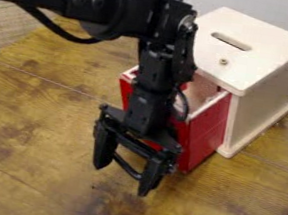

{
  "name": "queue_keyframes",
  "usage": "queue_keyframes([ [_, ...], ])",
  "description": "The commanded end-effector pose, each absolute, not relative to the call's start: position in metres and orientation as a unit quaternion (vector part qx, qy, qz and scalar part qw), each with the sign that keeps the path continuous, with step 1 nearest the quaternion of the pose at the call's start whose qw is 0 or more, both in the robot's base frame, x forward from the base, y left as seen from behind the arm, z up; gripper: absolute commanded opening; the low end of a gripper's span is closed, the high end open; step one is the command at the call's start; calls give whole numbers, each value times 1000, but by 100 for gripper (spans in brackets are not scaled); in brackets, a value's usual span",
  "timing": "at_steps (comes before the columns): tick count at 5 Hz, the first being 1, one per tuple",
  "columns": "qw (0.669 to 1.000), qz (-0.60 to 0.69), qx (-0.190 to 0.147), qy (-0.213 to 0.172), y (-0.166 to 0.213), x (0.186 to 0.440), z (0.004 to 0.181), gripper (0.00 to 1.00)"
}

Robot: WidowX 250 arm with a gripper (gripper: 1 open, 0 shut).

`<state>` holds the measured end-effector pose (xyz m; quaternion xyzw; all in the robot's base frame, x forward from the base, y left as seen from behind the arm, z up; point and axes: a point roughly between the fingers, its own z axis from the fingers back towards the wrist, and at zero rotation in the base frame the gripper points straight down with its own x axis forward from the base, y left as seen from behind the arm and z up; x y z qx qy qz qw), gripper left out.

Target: Close the drawer

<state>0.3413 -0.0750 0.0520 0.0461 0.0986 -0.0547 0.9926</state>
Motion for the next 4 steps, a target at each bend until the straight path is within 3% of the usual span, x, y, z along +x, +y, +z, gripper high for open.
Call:
queue_keyframes([
  [1, 995, -88, 40, -32, -95, 410, 65, 100],
  [4, 994, -89, 38, -58, -100, 382, 86, 100],
])
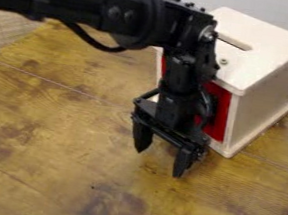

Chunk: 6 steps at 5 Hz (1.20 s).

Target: Close the drawer

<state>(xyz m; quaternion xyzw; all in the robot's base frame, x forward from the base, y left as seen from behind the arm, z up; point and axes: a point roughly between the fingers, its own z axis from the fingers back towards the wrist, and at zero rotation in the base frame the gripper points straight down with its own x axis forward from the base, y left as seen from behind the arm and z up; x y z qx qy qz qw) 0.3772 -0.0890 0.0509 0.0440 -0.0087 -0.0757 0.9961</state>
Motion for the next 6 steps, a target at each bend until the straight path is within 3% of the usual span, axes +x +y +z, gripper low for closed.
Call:
queue_keyframes([
  [1, 993, -88, 39, -65, -100, 374, 85, 100],
  [4, 992, -79, 41, -92, -99, 374, 88, 100],
  [6, 991, -73, 45, -104, -101, 373, 81, 100],
])
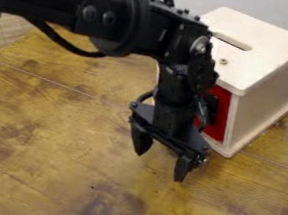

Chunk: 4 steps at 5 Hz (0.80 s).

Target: Close the drawer

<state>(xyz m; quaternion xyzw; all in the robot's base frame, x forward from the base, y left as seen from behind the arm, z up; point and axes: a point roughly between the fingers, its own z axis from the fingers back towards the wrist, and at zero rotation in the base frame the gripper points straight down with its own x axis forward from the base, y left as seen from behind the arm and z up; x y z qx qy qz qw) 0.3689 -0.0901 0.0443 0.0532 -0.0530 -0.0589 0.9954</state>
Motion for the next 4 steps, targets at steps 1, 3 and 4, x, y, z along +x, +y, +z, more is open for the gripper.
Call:
queue_keyframes([
  [1, 990, -71, 45, -109, -101, 374, 80, 100],
  [3, 990, -66, 46, -118, -100, 375, 84, 100],
  [4, 989, -64, 46, -123, -100, 374, 86, 100],
])
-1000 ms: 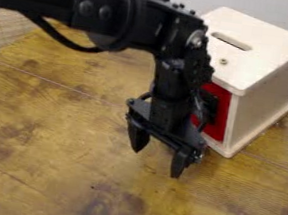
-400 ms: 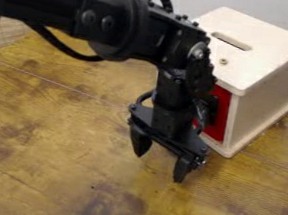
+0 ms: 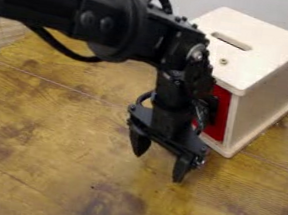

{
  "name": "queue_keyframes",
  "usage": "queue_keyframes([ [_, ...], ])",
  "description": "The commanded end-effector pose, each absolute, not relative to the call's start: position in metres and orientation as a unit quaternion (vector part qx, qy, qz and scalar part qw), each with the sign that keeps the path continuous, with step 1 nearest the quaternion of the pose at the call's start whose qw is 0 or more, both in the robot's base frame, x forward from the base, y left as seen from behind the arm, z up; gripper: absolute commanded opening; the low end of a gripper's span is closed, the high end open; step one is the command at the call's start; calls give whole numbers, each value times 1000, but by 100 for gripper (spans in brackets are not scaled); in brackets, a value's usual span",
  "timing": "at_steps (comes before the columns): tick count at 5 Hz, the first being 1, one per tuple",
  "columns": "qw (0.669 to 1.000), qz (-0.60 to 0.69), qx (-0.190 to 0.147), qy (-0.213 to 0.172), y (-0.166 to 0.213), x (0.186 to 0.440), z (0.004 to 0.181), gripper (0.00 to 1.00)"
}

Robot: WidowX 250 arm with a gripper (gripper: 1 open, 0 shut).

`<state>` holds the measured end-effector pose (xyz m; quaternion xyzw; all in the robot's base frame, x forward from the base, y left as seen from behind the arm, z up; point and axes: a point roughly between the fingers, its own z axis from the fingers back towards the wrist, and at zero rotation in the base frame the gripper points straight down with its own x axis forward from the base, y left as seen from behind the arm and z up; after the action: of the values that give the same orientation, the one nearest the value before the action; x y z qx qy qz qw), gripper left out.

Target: Close the drawer

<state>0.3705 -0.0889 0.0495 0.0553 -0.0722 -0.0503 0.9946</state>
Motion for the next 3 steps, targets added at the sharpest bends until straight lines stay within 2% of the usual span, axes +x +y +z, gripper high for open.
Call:
queue_keyframes([
  [1, 989, -60, 47, -129, -100, 373, 83, 100],
  [3, 988, -56, 47, -139, -100, 373, 77, 100],
])
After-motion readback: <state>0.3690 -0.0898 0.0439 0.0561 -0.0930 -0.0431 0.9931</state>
